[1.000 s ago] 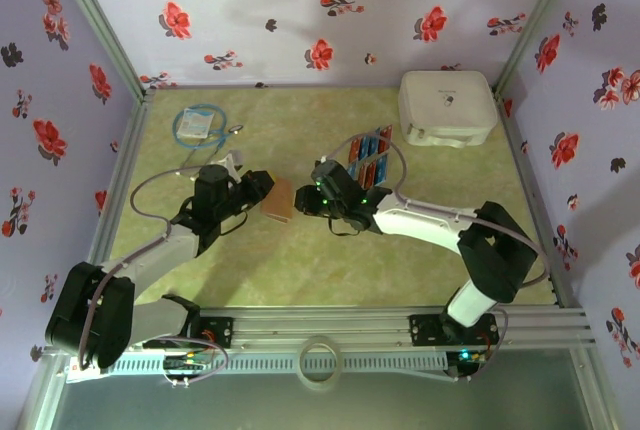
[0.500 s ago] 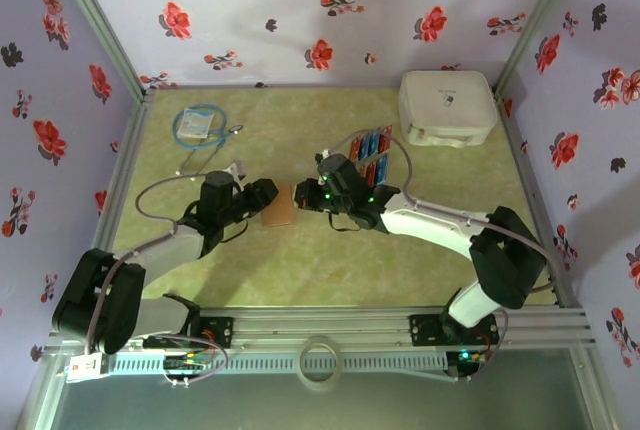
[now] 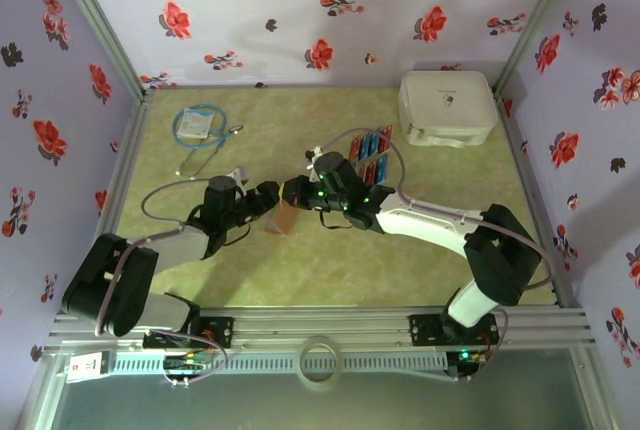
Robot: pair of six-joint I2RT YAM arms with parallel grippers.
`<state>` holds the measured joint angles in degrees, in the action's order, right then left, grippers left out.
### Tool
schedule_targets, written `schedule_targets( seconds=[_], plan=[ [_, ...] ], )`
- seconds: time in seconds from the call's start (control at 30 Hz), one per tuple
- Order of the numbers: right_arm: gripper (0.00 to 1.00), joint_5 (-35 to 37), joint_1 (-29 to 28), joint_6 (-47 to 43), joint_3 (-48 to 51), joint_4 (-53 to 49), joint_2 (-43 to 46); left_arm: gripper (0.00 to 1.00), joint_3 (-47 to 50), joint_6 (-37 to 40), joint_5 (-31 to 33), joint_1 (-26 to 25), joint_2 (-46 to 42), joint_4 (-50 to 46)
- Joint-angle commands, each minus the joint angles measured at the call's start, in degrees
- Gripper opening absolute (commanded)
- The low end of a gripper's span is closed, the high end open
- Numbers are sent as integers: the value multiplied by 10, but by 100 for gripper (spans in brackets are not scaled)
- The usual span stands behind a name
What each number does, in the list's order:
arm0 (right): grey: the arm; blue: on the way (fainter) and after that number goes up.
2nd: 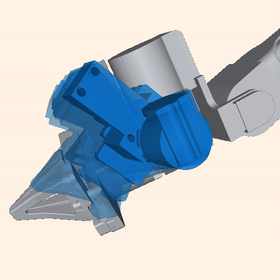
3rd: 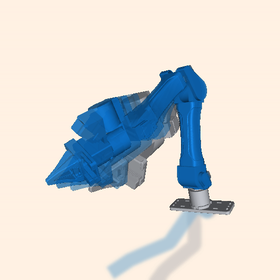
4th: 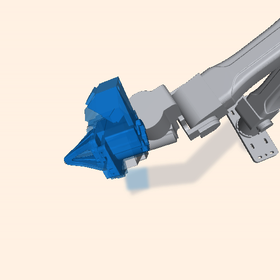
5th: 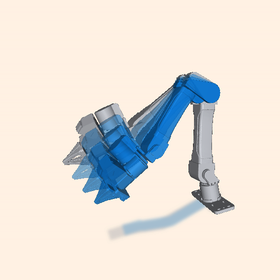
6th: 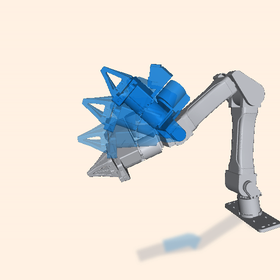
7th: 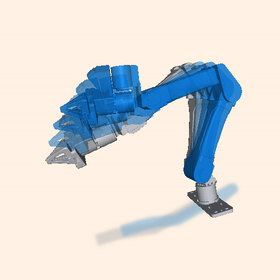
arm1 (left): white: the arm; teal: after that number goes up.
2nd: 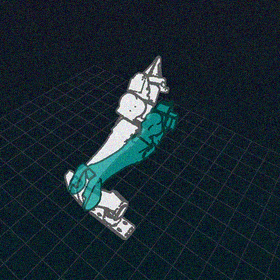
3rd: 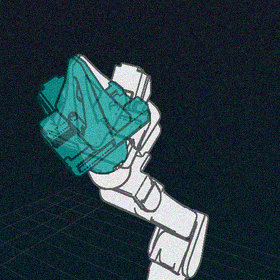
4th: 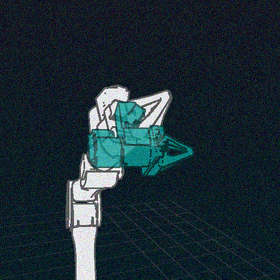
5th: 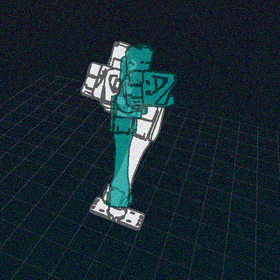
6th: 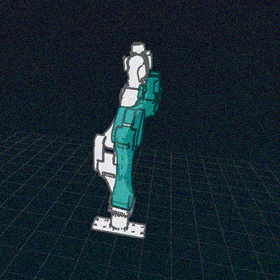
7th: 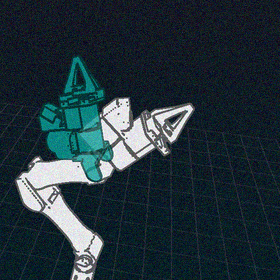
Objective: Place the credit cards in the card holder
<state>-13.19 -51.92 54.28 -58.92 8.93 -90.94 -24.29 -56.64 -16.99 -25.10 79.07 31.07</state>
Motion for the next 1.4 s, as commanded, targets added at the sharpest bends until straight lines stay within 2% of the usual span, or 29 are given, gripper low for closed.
schedule_targets(
  seconds=[0.0, 0.33, 0.63, 0.97, 1.37],
  plan=[
    [0, -13, -2, 8, -1, 27, -8, 67, 15, -6, -10, 4, 16, 44],
    [0, -44, 12, 3, 68, 77, -2, 67, 44, 0, -9, 8, 28, 61],
    [0, -62, 29, -19, 108, 71, 17, 69, 33, 62, 28, 13, -22, -59],
    [0, -10, 47, -64, 188, 4, 76, 69, -6, 138, 63, 11, -40, -207],
    [0, 29, 56, -88, 210, -33, 54, 69, -14, 172, 71, -8, -18, -254]
  ],
)
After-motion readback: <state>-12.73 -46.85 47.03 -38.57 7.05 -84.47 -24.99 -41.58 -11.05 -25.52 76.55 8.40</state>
